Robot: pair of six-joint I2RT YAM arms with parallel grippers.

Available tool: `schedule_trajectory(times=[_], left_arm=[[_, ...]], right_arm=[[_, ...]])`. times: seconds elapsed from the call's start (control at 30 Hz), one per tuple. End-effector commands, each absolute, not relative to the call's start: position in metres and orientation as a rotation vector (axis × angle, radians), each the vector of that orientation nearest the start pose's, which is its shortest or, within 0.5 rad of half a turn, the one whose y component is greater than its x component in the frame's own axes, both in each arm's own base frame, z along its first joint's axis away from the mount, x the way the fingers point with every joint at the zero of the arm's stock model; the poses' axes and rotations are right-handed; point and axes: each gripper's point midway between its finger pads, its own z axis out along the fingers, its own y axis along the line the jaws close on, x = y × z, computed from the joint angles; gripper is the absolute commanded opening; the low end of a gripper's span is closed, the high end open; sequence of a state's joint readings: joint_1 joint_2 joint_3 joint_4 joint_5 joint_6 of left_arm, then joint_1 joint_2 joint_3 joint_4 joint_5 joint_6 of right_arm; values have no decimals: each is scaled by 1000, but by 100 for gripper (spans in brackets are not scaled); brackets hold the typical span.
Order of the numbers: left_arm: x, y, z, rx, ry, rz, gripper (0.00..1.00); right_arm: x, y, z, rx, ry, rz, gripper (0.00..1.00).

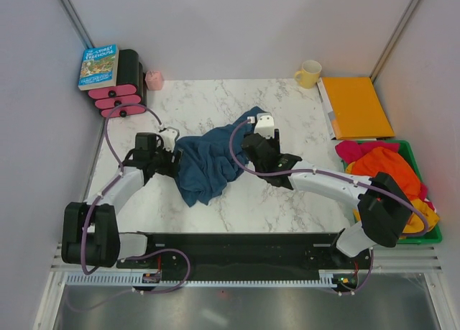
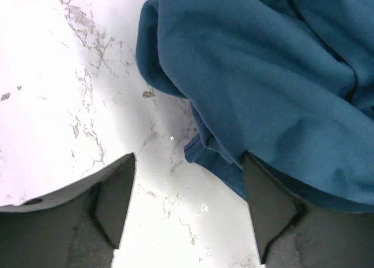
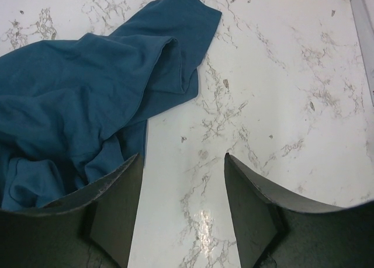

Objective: Fold and stack the t-shirts

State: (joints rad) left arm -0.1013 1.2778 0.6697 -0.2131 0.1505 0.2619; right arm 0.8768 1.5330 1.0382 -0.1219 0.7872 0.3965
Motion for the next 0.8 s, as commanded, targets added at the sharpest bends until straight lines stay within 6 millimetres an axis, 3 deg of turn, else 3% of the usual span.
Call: schedule_trajectory(times=[0.0,0.17,0.37,0.4,0.43,0.53,0.57,0.7,0.77], left_arm=[[332,-48,67,453,2340,-150,76],[328,-54,48,478,2407,-221,71],[329,-55,37,478,2449,-236,50],[328,-54,36,478,2452,-234,50],[326,-54,36,476,2451,-241,57],[324,-58,52,475,2384,-279,75],[325,-58,66,467,2338,-279,78],[319,-59,91,461,2252,-307,81],[315,-60,92,479,2249,-316,79]], right_arm=[[345,238,160,-36,1980,-39,65],[346,238,161,-41,1977,-45,65],[348,239,156,-47,1982,-59,65],[348,239,156,-47,1982,-57,65],[349,239,156,-46,1981,-55,65],[349,240,155,-43,1980,-45,65],[348,240,154,-45,1981,-43,65],[347,241,153,-47,1984,-39,65],[347,241,152,-46,1986,-37,65]])
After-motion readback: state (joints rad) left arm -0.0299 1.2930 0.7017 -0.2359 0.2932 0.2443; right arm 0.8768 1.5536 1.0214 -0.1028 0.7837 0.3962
